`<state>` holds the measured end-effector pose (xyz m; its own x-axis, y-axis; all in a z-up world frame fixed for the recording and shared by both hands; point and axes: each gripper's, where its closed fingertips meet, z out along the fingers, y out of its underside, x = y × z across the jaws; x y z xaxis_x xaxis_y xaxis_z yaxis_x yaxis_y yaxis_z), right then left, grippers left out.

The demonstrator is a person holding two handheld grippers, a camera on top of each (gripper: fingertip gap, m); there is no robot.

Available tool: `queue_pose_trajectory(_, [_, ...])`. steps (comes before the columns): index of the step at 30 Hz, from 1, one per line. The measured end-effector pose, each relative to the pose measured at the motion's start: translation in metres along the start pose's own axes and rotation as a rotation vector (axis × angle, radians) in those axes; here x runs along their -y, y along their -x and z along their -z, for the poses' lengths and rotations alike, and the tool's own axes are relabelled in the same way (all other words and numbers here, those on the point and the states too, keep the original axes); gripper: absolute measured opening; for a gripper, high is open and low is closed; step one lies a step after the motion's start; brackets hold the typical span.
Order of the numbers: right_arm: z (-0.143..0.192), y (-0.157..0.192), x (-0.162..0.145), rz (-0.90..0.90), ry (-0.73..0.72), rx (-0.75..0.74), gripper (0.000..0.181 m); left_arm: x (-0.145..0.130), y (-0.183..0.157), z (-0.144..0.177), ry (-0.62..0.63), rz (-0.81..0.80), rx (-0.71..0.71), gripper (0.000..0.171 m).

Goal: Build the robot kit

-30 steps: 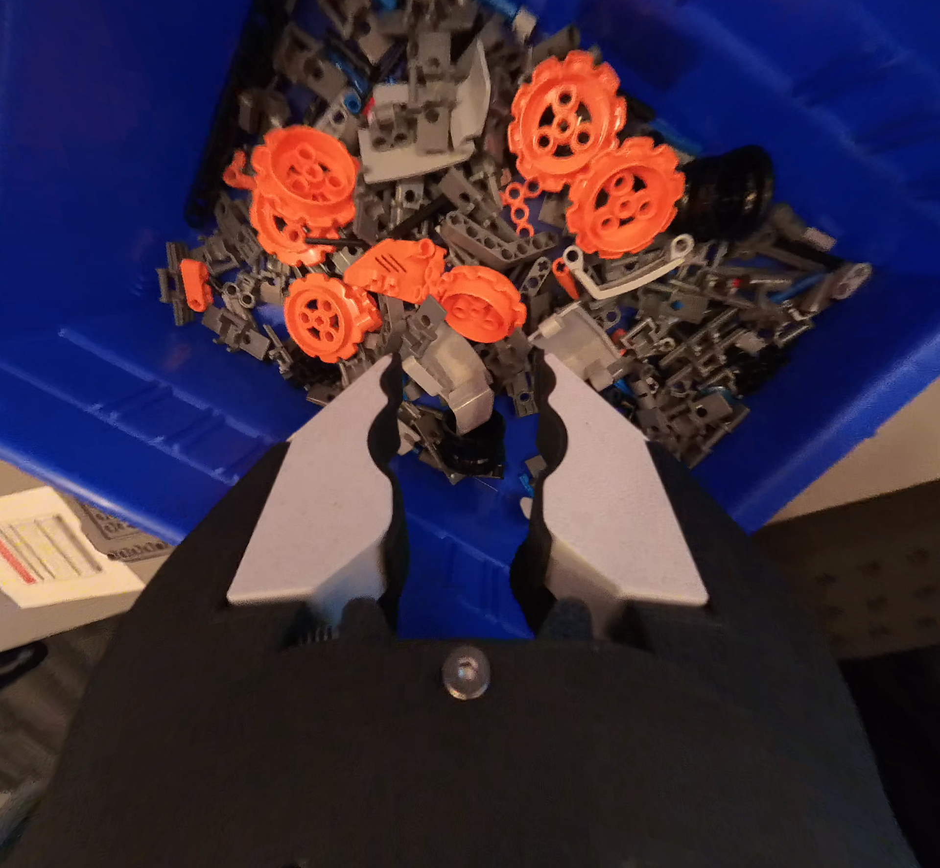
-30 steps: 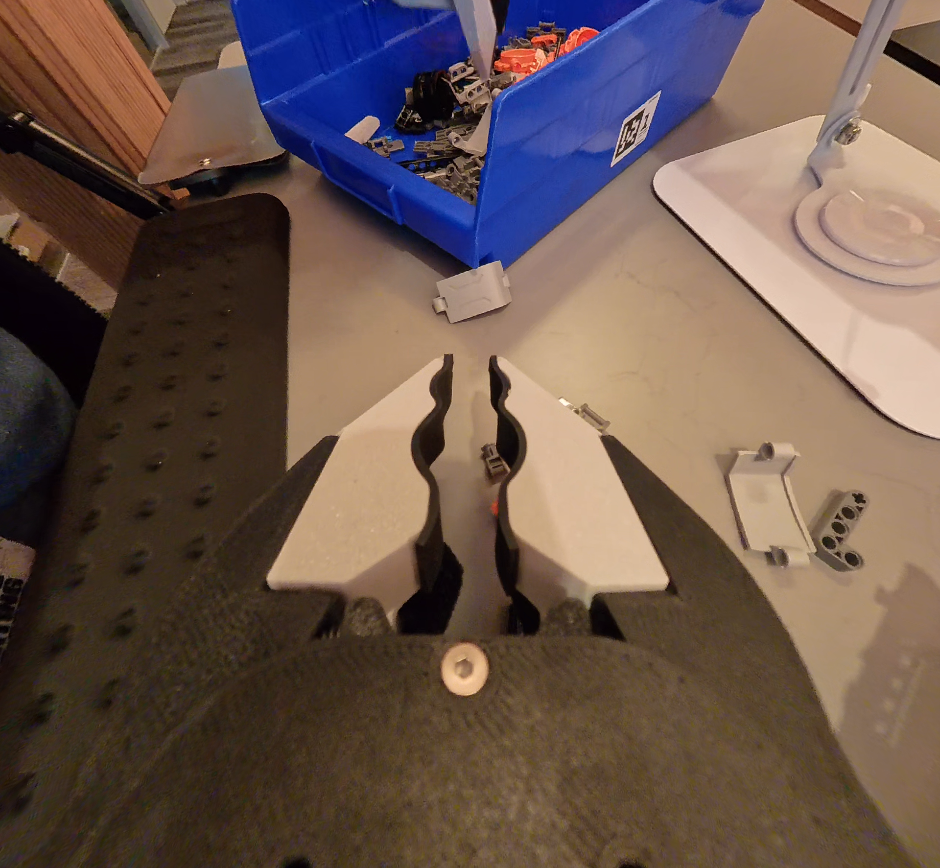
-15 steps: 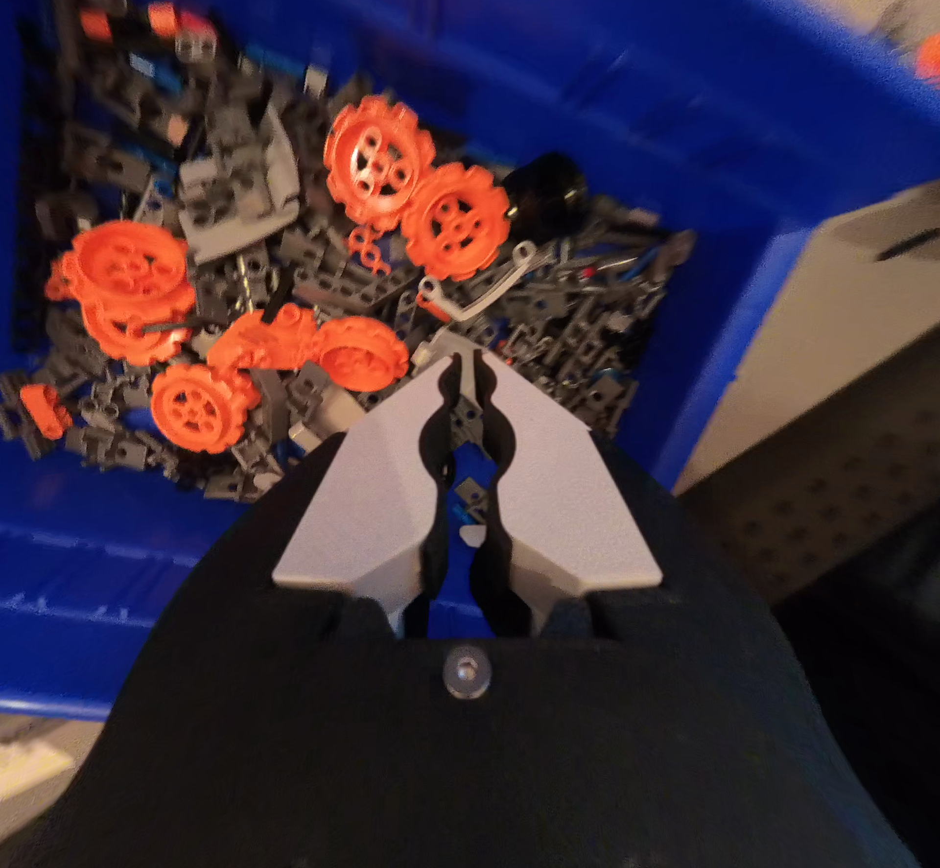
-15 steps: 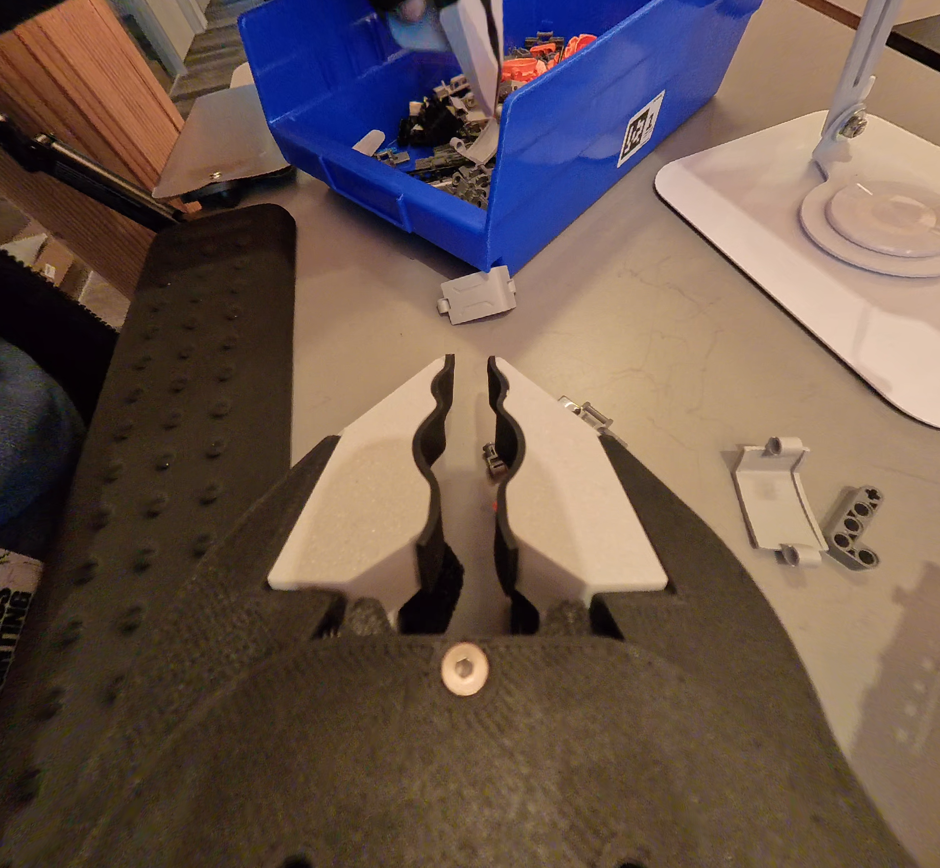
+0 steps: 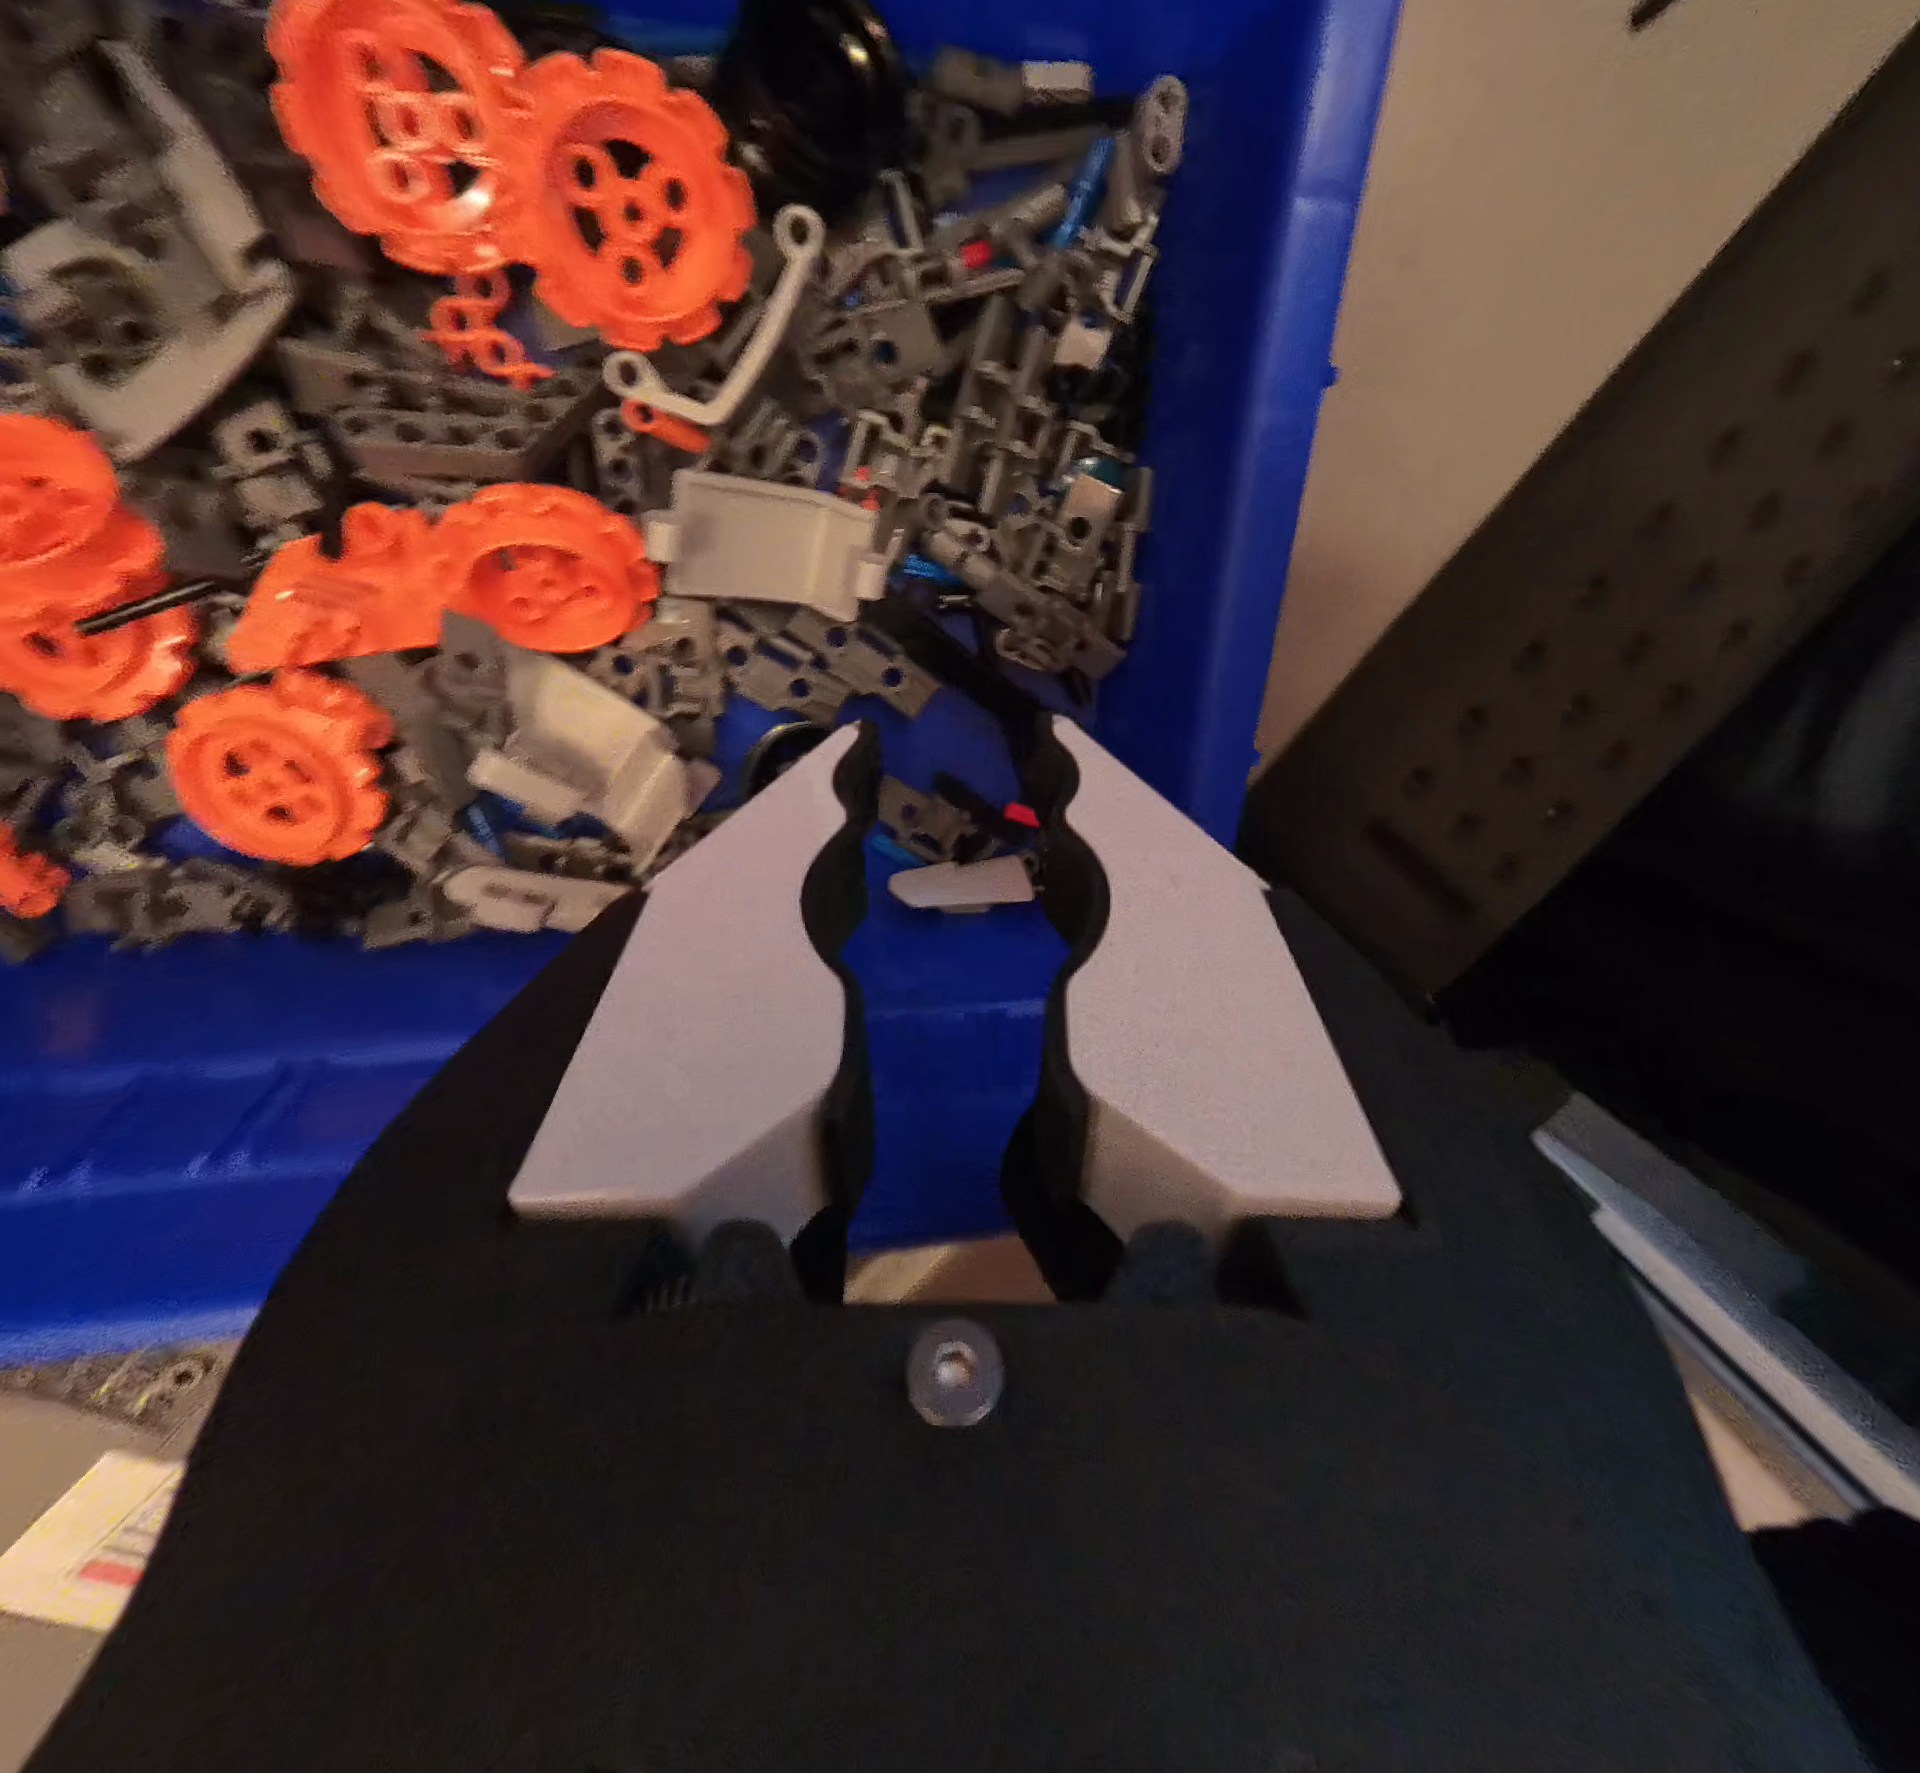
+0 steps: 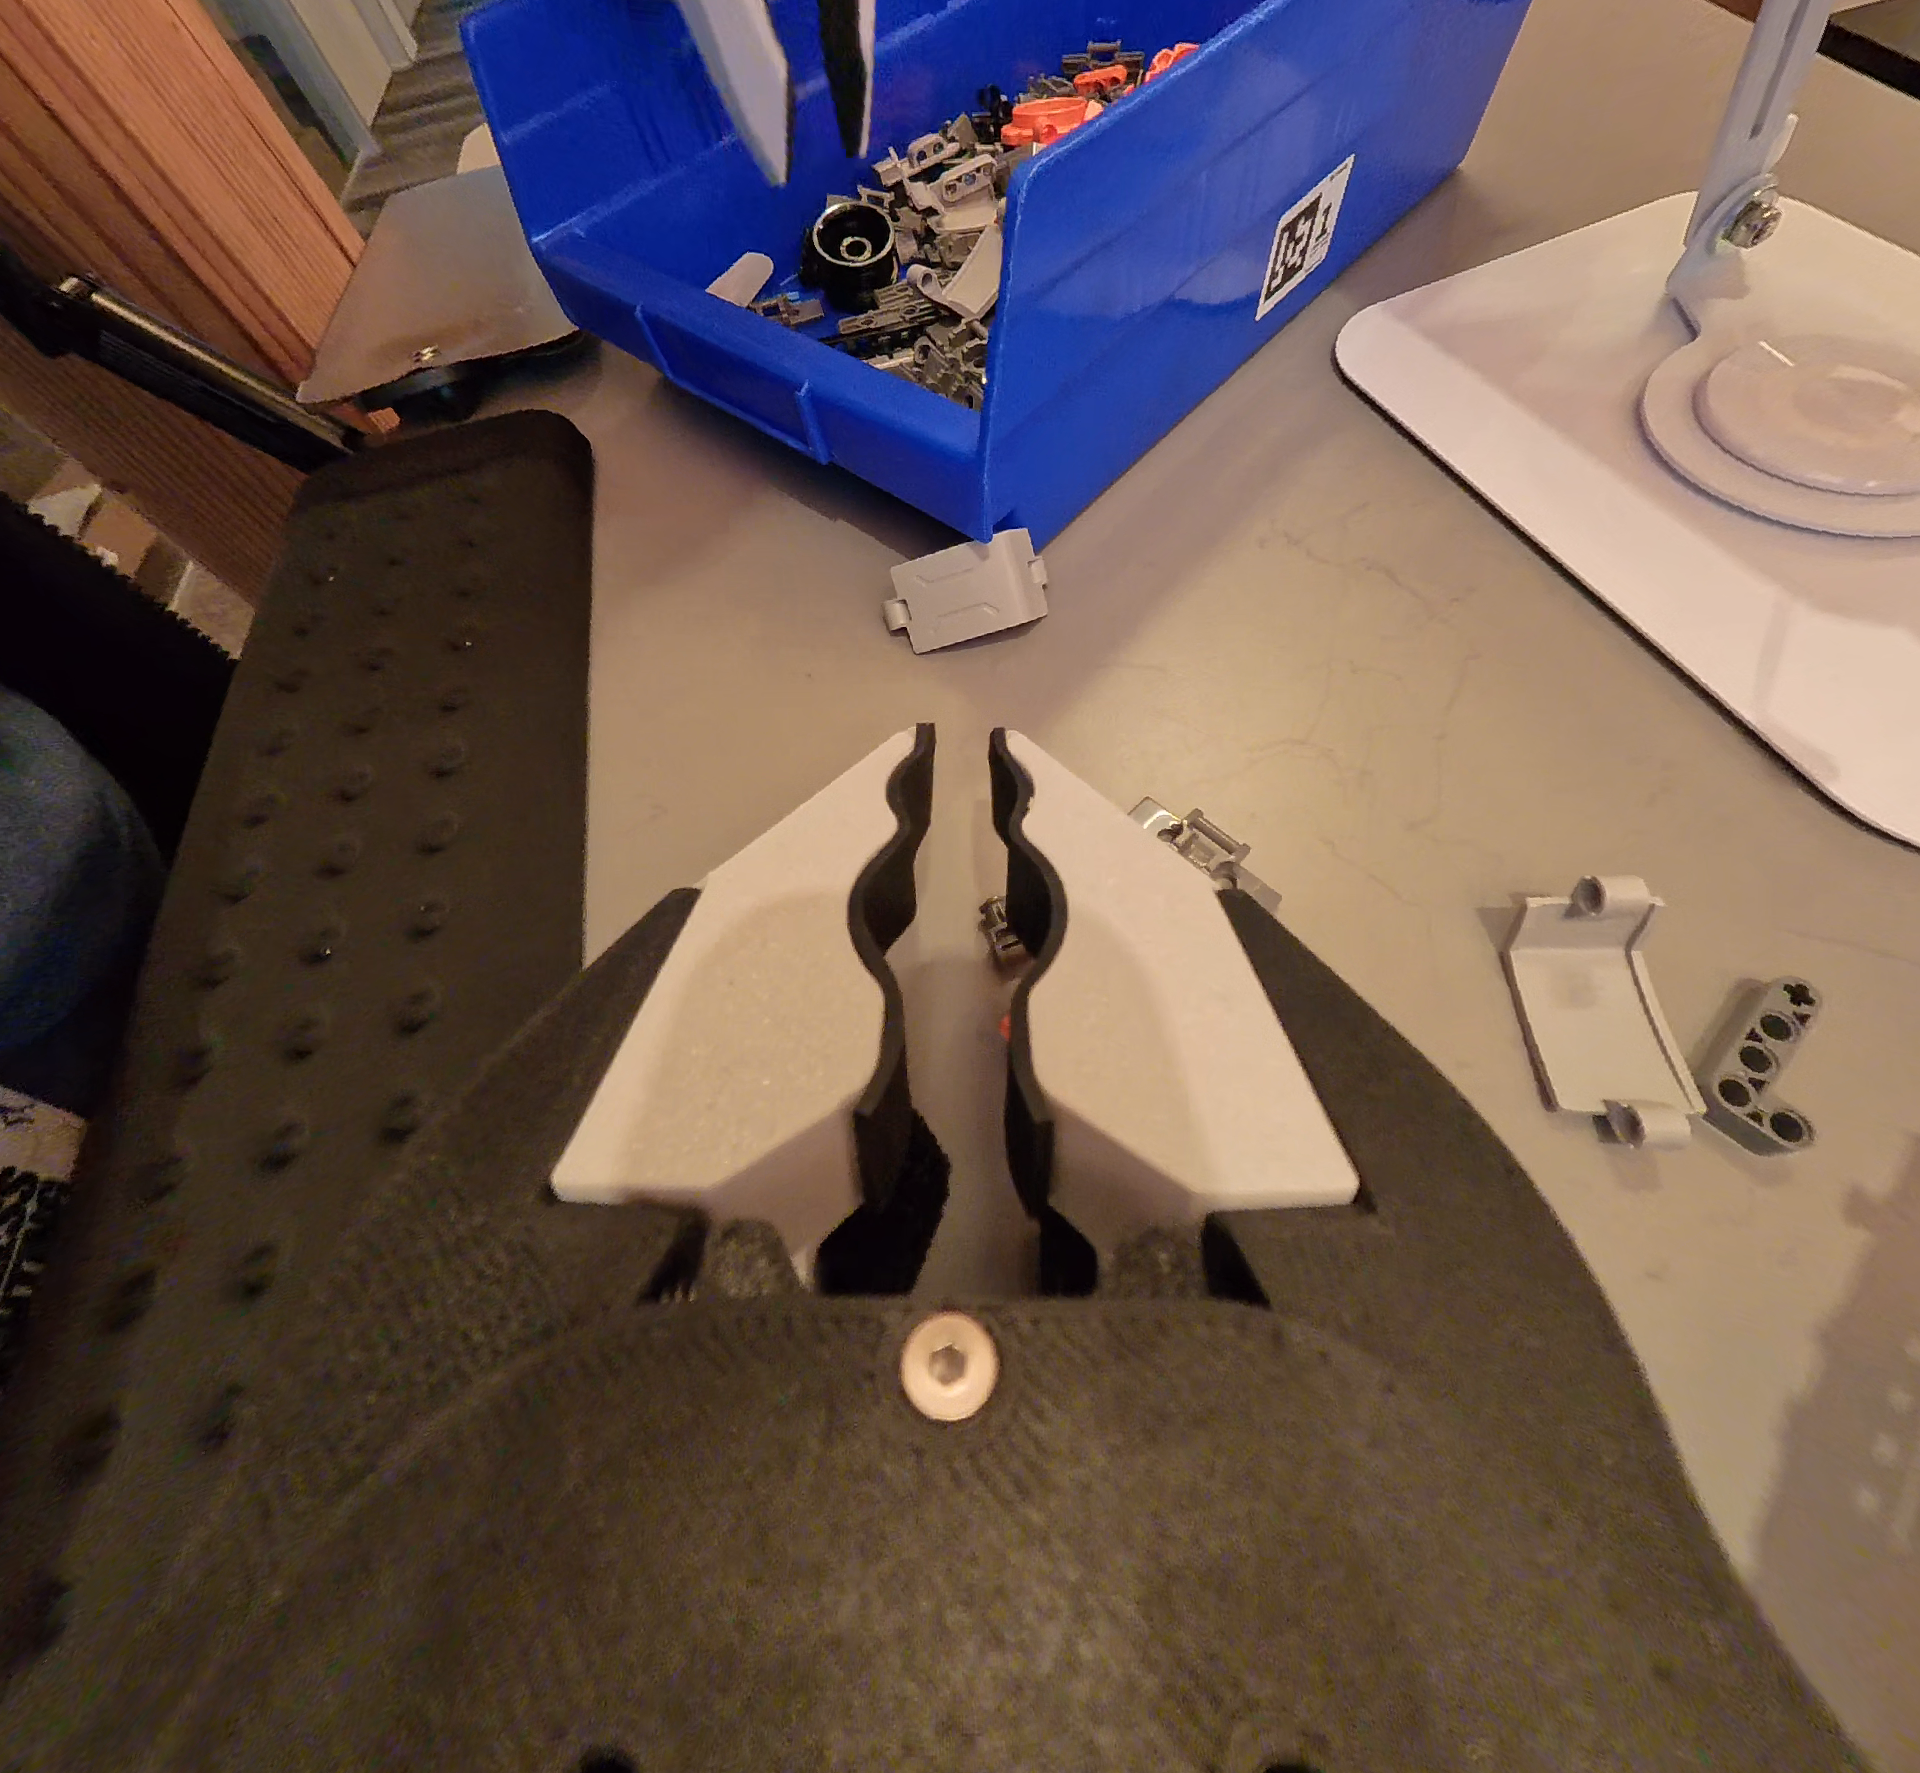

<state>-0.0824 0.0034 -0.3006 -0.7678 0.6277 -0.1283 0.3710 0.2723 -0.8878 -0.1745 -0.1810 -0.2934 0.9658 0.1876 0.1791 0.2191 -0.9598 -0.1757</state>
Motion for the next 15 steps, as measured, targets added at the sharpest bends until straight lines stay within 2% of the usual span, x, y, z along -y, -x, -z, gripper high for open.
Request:
queue_pose_trajectory(2, [0.0, 0.0, 0.0, 0.011, 0.0, -0.005, 0.007, -0.001, -0.014, -0.013, 0.035, -0.029, -0.065, 0.028])
queue_pose_trajectory(5, [-0.001, 0.0, 0.001, 0.014, -0.001, -0.007, 0.006, -0.008, -0.019, -0.033, 0.134, -0.062, -0.076, 0.028])
queue_pose_trajectory(8, [-0.001, -0.001, 0.001, 0.013, -0.001, -0.012, 0.005, -0.005, -0.017, -0.044, 0.156, -0.056, -0.075, 0.024])
queue_pose_trajectory(11, [-0.001, -0.002, 0.001, 0.011, -0.002, -0.016, 0.005, -0.007, -0.009, -0.044, 0.192, -0.068, -0.036, 0.017])
queue_pose_trajectory(14, [0.0, -0.003, 0.001, 0.008, -0.008, -0.019, 0.005, -0.003, 0.022, -0.031, 0.18, -0.076, 0.127, 0.015])
queue_pose_trajectory(15, [0.001, -0.004, 0.002, 0.006, -0.01, -0.02, 0.005, 0.0, 0.026, -0.024, 0.162, -0.074, 0.142, 0.015])
